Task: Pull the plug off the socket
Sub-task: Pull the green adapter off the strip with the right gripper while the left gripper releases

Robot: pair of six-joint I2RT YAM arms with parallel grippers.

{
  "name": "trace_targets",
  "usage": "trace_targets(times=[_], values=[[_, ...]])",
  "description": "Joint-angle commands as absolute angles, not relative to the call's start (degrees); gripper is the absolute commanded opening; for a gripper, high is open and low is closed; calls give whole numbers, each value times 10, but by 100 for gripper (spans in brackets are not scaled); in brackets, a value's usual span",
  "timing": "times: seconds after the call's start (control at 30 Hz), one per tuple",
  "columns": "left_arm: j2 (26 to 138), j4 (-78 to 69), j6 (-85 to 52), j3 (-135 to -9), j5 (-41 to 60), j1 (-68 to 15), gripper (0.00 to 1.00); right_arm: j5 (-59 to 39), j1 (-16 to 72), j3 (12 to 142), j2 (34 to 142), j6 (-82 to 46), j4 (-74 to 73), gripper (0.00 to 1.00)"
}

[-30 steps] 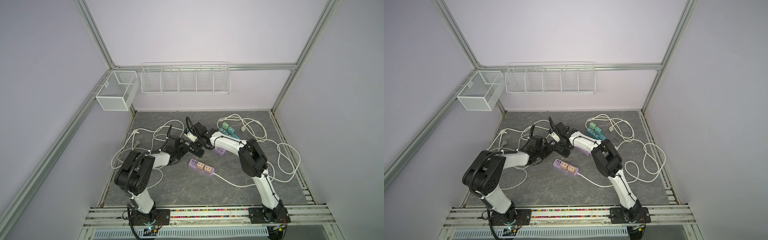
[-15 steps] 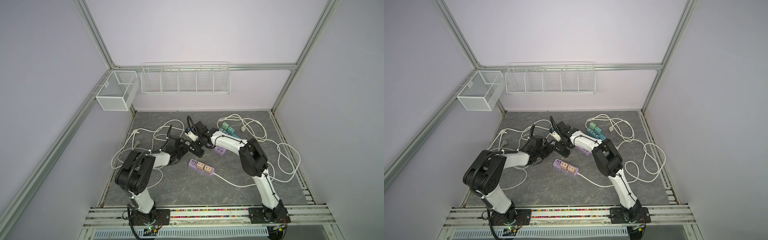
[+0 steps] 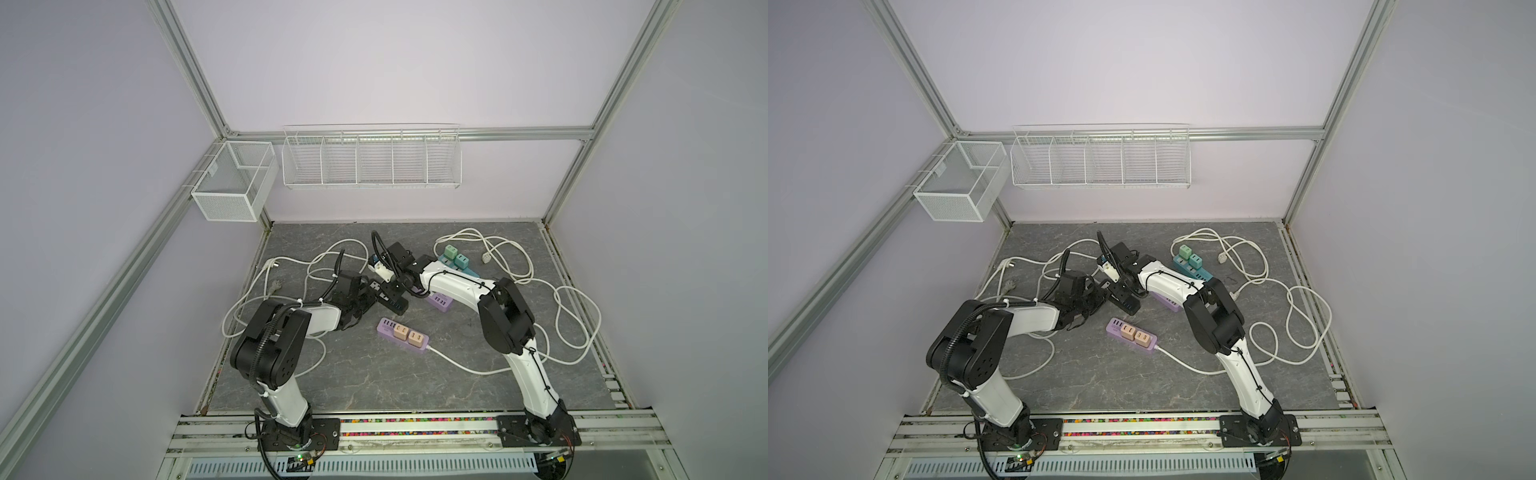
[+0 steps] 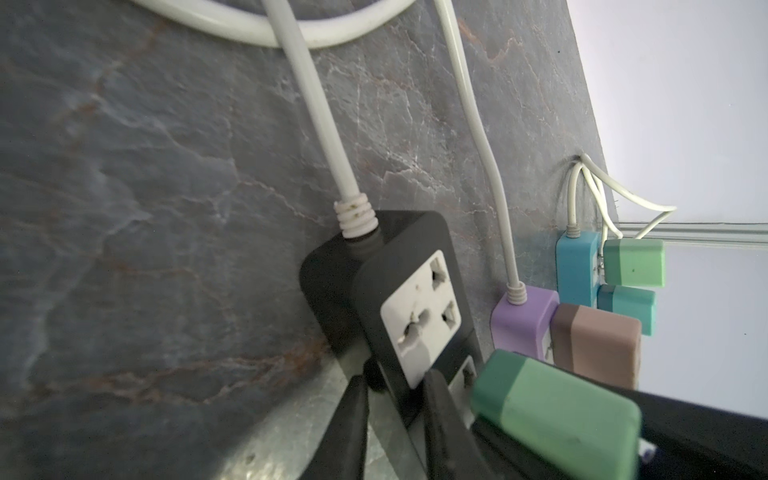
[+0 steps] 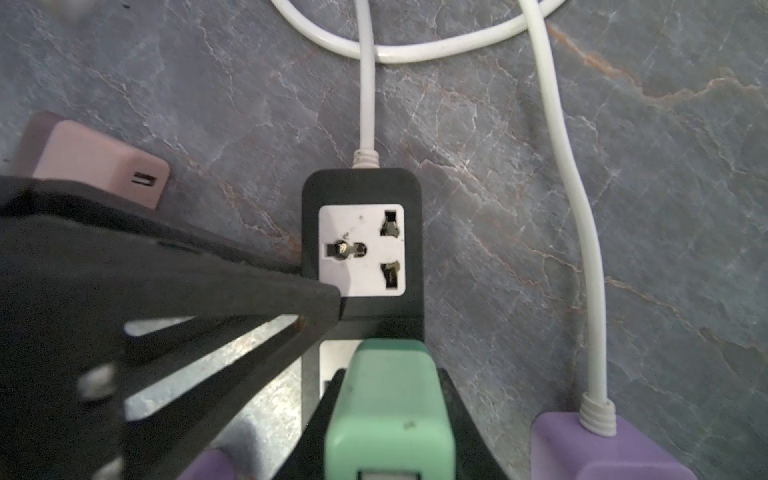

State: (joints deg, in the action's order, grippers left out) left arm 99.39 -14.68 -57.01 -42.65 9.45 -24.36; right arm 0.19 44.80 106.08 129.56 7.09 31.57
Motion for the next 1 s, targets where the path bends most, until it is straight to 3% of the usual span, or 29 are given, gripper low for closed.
trace_targets(times=[0.0, 0.37, 0.57, 0.7, 0.97], values=[[1037, -31, -574, -402, 45, -241, 23, -2, 463, 1060, 1272, 83, 320, 30], [1028, -32, -575, -400, 48, -242, 22, -5, 428, 1070, 1254, 69, 326, 30], [1029, -41, -575, -405, 59, -241, 21, -80, 431, 1018, 1203, 45, 286, 29], [1020, -37, -572, -412, 62, -241, 21, -44, 424, 1014, 1184, 47, 298, 29], [982, -5, -558, -446, 57, -241, 22, -70, 418, 972, 1138, 15, 279, 30]])
